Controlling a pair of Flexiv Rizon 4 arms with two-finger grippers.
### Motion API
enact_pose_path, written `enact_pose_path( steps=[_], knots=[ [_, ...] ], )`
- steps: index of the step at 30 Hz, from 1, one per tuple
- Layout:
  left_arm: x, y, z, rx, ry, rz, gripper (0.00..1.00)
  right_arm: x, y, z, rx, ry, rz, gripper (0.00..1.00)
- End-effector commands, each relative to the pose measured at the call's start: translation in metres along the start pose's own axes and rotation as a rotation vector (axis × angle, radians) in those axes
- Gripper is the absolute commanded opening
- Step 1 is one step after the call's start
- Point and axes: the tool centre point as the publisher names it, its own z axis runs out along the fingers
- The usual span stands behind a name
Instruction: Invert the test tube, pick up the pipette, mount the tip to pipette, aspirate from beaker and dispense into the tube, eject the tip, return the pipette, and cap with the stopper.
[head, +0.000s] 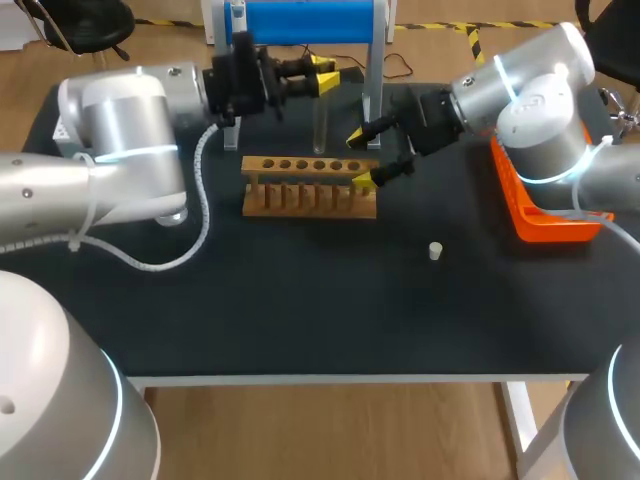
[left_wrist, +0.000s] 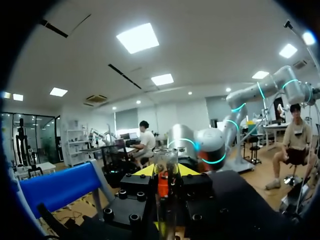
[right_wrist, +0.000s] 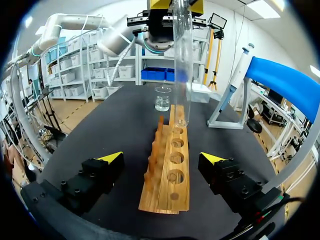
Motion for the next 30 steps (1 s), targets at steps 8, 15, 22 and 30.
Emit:
enact_pose_path(
  steps=[8, 15, 22, 30],
  knots=[
    [-0.015, 0.003, -0.002, 0.022, 0.024, -0.091, 0.00, 0.000, 0.000, 0.000, 0.000, 0.000, -0.001, 1.00],
    [-0.017, 0.005, -0.002, 0.031, 0.025, -0.117, 0.00, 0.000, 0.000, 0.000, 0.000, 0.000, -0.001, 1.00],
    [-0.015, 0.013, -0.001, 0.034, 0.022, -0.111, 0.00, 0.000, 0.000, 0.000, 0.000, 0.000, -0.001, 1.00],
    [-0.017, 0.020, 0.000, 0.024, 0.041, -0.104, 0.00, 0.000, 0.000, 0.000, 0.000, 0.000, -0.001, 1.00]
  ],
)
